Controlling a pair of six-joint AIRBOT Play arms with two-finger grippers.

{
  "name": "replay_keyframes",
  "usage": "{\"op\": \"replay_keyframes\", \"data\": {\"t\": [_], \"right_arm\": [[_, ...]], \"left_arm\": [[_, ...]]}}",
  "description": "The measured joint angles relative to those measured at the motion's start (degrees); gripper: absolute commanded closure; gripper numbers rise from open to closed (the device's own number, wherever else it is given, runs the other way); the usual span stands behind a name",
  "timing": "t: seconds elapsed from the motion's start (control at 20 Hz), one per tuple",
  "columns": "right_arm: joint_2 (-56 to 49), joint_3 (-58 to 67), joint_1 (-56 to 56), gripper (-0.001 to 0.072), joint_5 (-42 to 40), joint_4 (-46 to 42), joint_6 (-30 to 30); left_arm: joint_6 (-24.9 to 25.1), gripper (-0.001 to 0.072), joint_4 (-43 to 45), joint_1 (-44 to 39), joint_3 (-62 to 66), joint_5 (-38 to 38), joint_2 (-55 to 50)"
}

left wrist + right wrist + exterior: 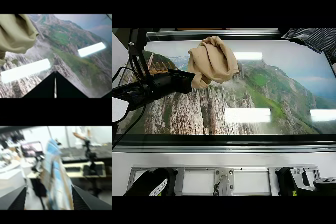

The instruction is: Fold the clothes and pants, and hang the long-sleeved shirts on hangers.

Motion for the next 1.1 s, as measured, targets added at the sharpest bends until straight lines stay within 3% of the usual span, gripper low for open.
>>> {"op": "replay_keyframes", "data": {"t": [0.15, 0.25, 0.4, 0.55, 0.65, 0.8, 1.1], "right_arm": [[0.5, 0.0, 1.5, 0.0115, -1.3, 14.9, -7.9], [0.0, 0.0, 3.7, 0.0114, 2.4, 27.8, -16.7], [-2.3, 0.0, 9.8, 0.0127, 14.9, 44.2, -30.0], [-5.4, -0.6, 20.5, 0.0143, 27.4, 51.9, -36.3], [-7.1, -1.5, 30.4, 0.0144, 33.8, 50.8, -37.2], [-8.4, -4.8, 48.6, 0.0144, 38.2, 39.8, -35.6], [-9.6, -19.8, 81.6, 0.0144, 34.2, 23.4, -31.6]], "left_arm": [[0.0, 0.0695, 0.0, 0.0, 0.0, 0.0, 0.0], [0.0, 0.0695, 0.0, 0.0, 0.0, 0.0, 0.0], [0.0, 0.0695, 0.0, 0.0, 0.0, -0.2, 0.0], [0.0, 0.0695, 0.0, 0.0, 0.0, -0.6, 0.0], [0.0, 0.0695, 0.0, 0.0, 0.0, -1.4, 0.0], [0.0, 0.0695, 0.0, 0.0, 0.0, -3.0, 0.0], [0.0, 0.0695, 0.1, 0.0, 0.0, -4.7, 0.0]]}}
